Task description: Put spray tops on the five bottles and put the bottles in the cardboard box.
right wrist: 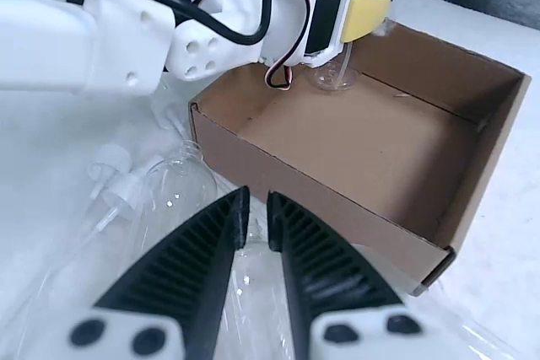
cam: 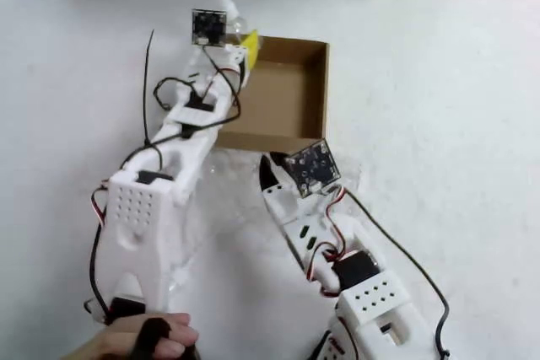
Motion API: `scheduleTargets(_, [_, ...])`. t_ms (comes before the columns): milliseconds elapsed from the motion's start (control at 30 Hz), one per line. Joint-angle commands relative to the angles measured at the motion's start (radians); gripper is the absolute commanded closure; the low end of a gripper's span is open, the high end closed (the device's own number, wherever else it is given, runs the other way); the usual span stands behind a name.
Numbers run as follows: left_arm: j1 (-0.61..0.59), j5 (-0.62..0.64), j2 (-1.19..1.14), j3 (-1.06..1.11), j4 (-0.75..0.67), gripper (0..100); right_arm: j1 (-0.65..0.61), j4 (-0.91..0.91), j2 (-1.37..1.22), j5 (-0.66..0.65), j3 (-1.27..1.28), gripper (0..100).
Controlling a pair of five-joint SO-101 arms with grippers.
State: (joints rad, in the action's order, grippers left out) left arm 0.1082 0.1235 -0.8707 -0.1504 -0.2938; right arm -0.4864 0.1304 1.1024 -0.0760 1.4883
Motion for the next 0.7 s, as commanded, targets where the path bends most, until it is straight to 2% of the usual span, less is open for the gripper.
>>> scheduleTargets(0, [-0.010,-0.104,0.016,-0.049,-0.029,98,-0.001,0.004,0.021,0.003,-0.068,98.1])
scheduleTargets(67, [0.001,-0.133,0.016,-0.044,-0.029,98,-0.001,0.004,0.021,0.003,-0.068,98.1])
scheduleTargets(667, [0.004,-0.133,-0.031,-0.052,-0.037,96,-0.001,0.004,0.021,0.003,-0.068,98.1])
